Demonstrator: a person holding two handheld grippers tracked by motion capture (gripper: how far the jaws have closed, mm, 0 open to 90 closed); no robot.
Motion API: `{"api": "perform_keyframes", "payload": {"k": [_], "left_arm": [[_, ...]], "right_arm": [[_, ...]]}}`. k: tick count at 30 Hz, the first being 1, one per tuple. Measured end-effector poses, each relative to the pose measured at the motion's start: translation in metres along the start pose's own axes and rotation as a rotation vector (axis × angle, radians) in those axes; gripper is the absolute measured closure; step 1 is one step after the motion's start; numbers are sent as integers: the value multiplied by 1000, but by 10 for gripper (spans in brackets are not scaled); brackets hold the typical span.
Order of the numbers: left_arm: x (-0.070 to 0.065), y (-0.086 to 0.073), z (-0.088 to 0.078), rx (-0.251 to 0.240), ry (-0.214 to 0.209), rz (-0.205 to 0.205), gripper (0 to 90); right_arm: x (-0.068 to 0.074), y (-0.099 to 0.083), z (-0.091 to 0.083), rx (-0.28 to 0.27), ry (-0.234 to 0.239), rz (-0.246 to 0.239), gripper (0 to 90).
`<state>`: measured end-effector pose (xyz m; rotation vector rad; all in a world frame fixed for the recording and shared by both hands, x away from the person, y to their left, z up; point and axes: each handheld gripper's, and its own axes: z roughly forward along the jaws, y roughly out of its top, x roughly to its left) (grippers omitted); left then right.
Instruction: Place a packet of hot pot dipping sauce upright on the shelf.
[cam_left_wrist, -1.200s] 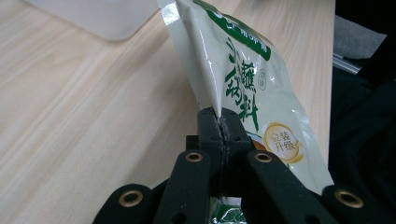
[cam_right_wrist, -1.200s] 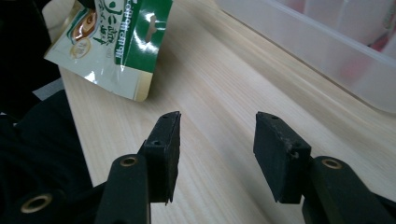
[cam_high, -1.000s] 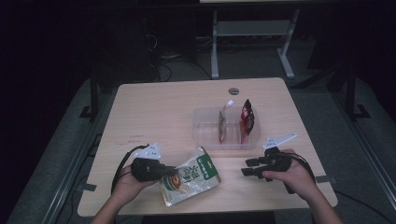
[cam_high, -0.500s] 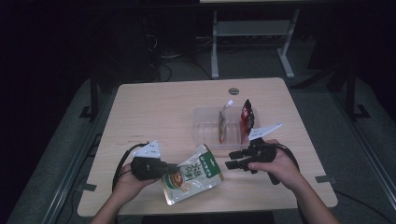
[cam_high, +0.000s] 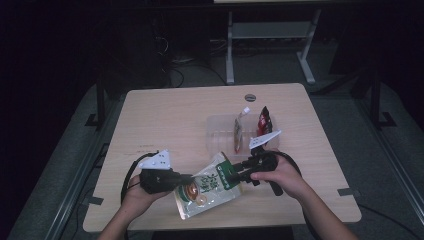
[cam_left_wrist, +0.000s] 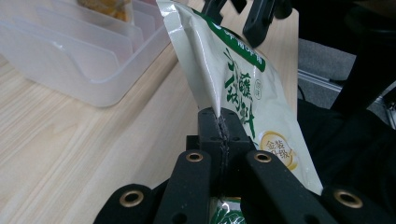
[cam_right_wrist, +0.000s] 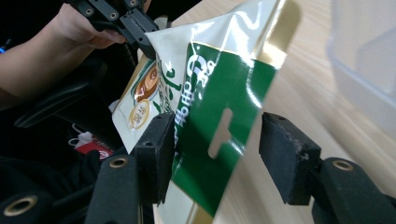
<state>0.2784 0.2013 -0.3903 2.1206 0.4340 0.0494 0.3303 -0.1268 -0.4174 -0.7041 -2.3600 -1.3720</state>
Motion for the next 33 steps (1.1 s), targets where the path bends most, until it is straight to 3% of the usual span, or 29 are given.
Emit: {"api": "perform_keyframes", "payload": {"k": [5, 15, 24, 33], "left_arm": [[-1, 1, 2, -6, -6, -1, 898], [1, -2, 5, 12, 7, -6, 897], [3, -3, 7, 5, 37, -2, 896], [3, -3, 10, -8, 30, 5, 894]], "right_arm": [[1, 1, 10, 15, 31, 2, 462], [3, 0, 12, 25, 35, -17, 574], [7, 2, 9, 26, 50, -26, 757], [9, 2, 6, 29, 47, -16, 880]]}}
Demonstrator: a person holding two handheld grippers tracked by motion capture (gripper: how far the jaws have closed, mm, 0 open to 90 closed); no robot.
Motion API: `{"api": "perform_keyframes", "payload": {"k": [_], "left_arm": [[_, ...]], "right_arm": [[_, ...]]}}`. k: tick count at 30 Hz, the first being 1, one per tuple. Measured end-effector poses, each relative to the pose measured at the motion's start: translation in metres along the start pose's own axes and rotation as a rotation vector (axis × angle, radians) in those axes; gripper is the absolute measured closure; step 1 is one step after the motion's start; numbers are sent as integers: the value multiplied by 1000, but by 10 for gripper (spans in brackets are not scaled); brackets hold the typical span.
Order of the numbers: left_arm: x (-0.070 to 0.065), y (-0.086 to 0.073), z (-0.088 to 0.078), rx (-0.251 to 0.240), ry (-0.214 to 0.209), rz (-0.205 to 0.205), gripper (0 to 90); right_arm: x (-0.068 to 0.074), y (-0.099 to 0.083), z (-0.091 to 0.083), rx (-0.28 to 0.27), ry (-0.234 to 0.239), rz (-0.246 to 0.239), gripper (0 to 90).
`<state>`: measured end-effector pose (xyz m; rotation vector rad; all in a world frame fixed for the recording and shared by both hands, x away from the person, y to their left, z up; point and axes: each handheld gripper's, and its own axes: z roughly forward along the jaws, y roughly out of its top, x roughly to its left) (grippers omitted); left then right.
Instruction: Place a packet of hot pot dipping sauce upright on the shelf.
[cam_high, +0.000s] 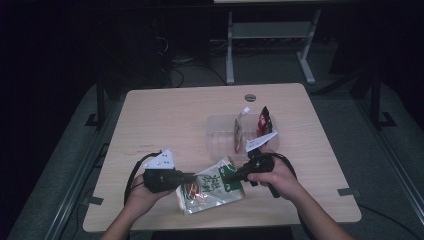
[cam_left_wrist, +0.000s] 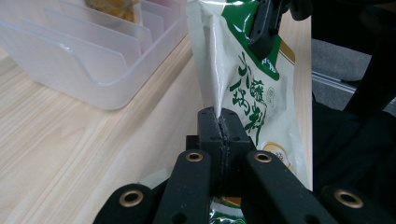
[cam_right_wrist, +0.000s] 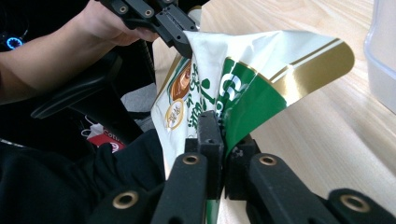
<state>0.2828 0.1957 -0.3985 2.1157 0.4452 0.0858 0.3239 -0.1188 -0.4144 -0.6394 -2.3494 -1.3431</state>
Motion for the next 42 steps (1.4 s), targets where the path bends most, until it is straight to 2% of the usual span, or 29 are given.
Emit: {"api": "perform_keyframes", "payload": {"k": [6, 9, 13, 18, 20, 25, 31, 42], "left_arm": [[2, -2, 0, -6, -1, -2, 883], [2, -2, 2, -12, 2, -19, 839], [2, -3, 4, -9, 15, -22, 740], [5, -3, -5, -63, 46, -62, 546], [8, -6, -8, -63, 63, -73, 478], [16, -16, -9, -37, 75, -113, 391], [25, -30, -4, 7, 52, -185, 301], [24, -32, 4, 59, 33, -157, 273]], "right_arm": [[2, 2, -2, -4, 7, -10, 897], [5, 2, -4, -7, 5, -16, 899], [8, 4, -6, -7, 13, -31, 900], [9, 4, -6, 1, 19, -37, 900], [10, 3, -6, -8, 24, -36, 900], [14, 4, -10, -14, 20, -56, 900], [17, 6, -13, -38, 22, -62, 900], [24, 14, -23, -102, 50, -69, 900]]}}
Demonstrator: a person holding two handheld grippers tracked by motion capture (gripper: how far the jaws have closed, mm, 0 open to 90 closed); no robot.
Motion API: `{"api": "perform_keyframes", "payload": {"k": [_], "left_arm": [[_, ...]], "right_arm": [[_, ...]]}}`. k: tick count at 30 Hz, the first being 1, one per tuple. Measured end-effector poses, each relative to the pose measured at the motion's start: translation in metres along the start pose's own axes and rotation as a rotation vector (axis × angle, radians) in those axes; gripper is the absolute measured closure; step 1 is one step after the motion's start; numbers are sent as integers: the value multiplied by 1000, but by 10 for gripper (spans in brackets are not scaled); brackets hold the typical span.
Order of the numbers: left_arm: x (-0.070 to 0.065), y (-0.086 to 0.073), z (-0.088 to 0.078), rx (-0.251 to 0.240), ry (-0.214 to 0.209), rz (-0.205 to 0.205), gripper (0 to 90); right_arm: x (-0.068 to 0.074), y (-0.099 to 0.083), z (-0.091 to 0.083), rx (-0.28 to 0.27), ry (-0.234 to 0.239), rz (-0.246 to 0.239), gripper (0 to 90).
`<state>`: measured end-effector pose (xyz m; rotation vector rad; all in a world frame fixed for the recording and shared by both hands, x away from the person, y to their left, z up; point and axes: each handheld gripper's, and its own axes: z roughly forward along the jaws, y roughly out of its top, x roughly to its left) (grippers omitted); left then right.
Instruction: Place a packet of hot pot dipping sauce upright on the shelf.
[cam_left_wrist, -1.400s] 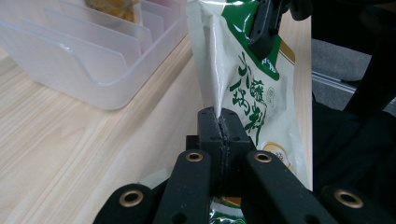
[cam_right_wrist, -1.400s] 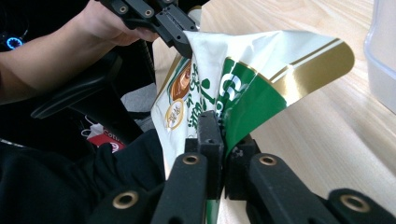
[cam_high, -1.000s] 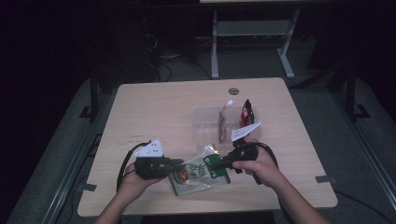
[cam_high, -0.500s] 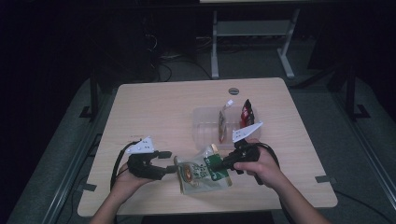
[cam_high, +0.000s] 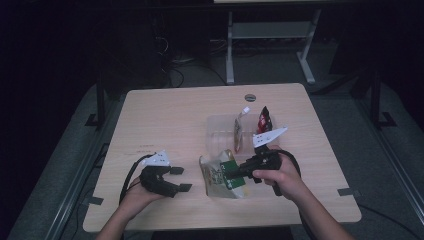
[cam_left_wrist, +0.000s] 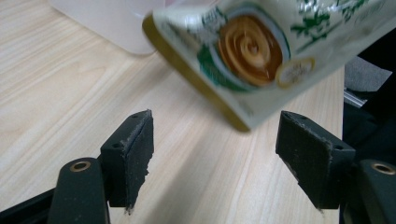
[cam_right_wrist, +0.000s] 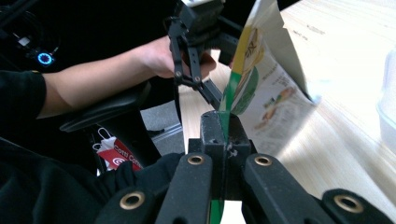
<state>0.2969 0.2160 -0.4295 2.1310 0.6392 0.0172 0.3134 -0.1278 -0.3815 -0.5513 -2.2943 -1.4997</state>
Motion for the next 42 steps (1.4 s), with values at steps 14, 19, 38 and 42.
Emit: {"api": "perform_keyframes", "payload": {"k": [14, 19, 38, 42], "left_arm": [[1, -1, -2, -32, -20, -35, 273], [2, 0, -3, -41, -17, -37, 273], [1, -1, -2, -26, -17, -25, 273], [1, -1, -1, -20, -17, -18, 273]], "right_arm": [[6, 20, -20, -87, -14, -38, 900], [6, 32, -30, -120, -33, -56, 900], [-14, 68, -43, -165, -106, -75, 900], [-20, 75, -43, -168, -122, -68, 900]]}}
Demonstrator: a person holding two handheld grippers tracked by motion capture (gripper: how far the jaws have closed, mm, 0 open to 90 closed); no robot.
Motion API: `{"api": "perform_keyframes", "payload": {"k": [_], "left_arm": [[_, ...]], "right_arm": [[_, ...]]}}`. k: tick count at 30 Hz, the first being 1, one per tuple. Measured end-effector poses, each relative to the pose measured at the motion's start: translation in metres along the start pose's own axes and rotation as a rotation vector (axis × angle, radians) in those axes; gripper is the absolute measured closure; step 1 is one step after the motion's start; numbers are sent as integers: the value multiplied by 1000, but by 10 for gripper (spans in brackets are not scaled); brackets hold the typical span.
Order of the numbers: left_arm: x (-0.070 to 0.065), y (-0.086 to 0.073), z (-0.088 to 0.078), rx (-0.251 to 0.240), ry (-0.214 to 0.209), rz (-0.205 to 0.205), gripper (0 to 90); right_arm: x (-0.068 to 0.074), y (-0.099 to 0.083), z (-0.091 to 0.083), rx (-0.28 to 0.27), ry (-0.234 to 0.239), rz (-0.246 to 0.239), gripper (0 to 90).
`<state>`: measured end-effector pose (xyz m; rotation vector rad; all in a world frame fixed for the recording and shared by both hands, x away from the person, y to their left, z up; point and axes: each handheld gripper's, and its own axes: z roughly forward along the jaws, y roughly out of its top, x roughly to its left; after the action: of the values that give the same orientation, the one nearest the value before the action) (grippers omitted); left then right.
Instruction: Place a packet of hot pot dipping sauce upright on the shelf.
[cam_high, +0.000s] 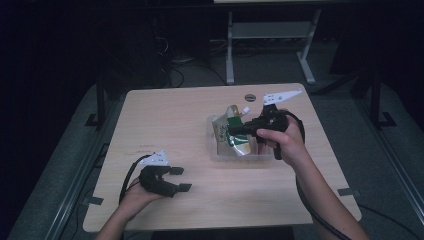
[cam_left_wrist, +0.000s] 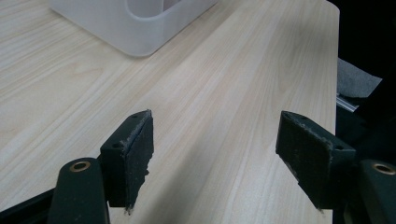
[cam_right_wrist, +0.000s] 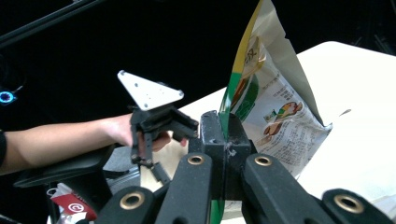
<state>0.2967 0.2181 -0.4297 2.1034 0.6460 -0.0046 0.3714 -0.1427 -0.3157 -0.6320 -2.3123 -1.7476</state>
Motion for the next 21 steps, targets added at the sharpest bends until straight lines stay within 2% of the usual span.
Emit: {"api": "perform_keyframes", "payload": {"k": [12, 21], "left_arm": [[0, 0, 0, 3, -3, 5, 273], [-1, -1, 3, 16, -9, 11, 270]], "right_arm": [[-20, 7, 6, 1, -42, 22, 900], [-33, 0, 12, 13, -66, 51, 900]]}}
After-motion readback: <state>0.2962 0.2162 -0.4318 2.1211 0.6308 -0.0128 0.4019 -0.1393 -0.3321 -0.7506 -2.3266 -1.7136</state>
